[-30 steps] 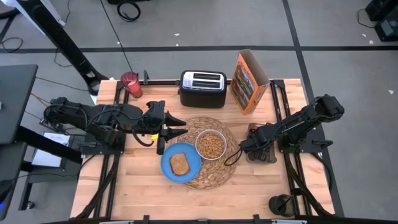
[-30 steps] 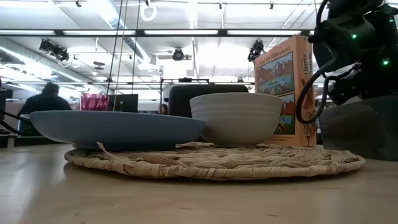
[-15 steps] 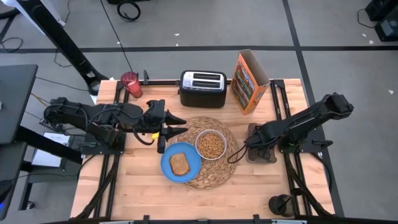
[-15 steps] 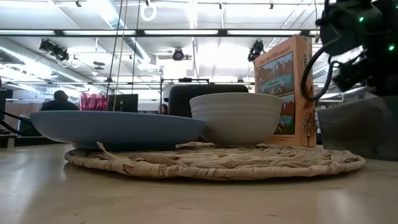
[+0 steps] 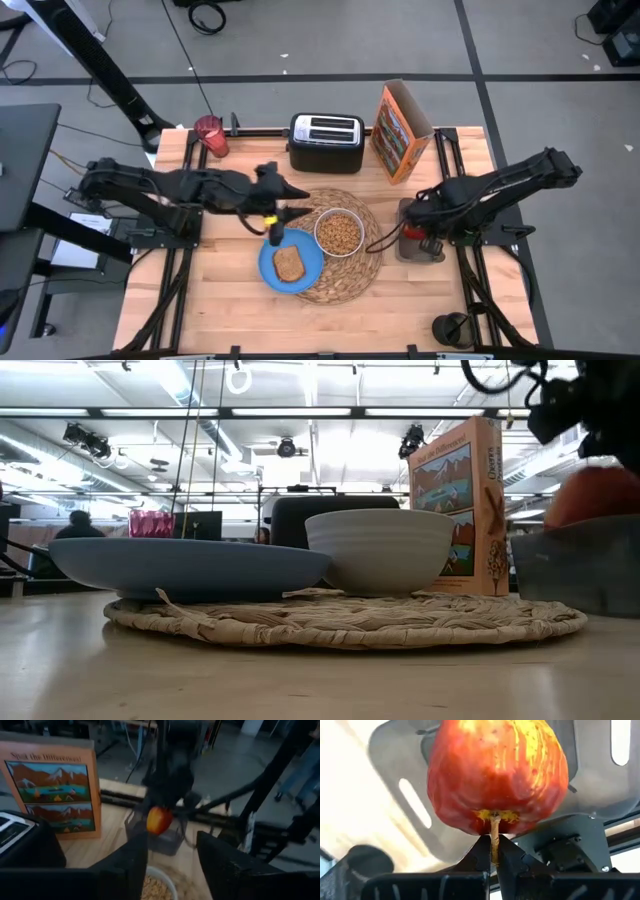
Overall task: Arrange a breakfast setting
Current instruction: Put the apple from the black bin on the top left of the table mat
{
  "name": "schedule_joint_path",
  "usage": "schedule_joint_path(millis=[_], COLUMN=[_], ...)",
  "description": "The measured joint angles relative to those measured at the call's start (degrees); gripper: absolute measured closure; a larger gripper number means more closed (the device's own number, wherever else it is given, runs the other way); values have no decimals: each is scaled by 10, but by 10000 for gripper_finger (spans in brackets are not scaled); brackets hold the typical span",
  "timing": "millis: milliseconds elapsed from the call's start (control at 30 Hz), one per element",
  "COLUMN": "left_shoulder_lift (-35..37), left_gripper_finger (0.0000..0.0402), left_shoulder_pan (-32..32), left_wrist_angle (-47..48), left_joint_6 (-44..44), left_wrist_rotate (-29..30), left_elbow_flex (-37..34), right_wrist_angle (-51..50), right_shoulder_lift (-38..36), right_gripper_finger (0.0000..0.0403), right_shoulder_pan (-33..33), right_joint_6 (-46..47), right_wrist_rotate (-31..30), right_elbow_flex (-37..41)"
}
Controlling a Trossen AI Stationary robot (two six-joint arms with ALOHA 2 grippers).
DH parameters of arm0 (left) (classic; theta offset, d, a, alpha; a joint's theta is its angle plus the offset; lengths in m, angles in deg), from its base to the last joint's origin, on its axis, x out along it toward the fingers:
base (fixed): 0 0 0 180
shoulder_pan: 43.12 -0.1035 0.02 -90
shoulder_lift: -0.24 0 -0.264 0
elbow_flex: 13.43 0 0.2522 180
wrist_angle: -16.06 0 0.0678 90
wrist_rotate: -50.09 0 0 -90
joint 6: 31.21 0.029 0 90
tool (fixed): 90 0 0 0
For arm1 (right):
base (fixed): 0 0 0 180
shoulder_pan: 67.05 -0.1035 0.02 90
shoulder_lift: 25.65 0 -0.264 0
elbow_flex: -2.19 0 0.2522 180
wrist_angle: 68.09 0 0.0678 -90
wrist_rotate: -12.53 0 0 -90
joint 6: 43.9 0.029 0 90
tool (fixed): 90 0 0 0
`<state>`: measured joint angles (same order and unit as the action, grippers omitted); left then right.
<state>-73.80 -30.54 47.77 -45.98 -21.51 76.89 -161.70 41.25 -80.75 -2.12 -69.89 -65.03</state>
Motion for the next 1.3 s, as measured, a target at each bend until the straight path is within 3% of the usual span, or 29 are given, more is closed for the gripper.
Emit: schedule_joint_path(millis=[367,567,800,933,1100,1300], left_shoulder_lift=[-88,-105,-105,-119,-138,-159], left_gripper_finger=[99,51,52,98,141,98], left_shoulder_pan=[-18,-42,-43,-29,-21,-21], left_wrist_angle=[-21,-56,-57,-57,-91,-94], left_joint_6=[19,38,90,139,134,155], left_wrist_rotate=[-31,-42,-43,-29,-17,-17], left_elbow_flex=[0,0,0,-1,0,0], right_wrist_angle=[-31,-37,-33,-26,2,64], right_shoulder_lift=[-6,-6,-6,-6,-6,-10], right_gripper_finger=[389,389,389,389,389,389], right_shoulder_pan=[-1,-1,-1,-1,-1,1], right_joint_6=[0,5,13,20,27,40], right_wrist_rotate=[10,10,11,18,30,41], right_elbow_flex=[-117,-151,-152,-152,-152,-153])
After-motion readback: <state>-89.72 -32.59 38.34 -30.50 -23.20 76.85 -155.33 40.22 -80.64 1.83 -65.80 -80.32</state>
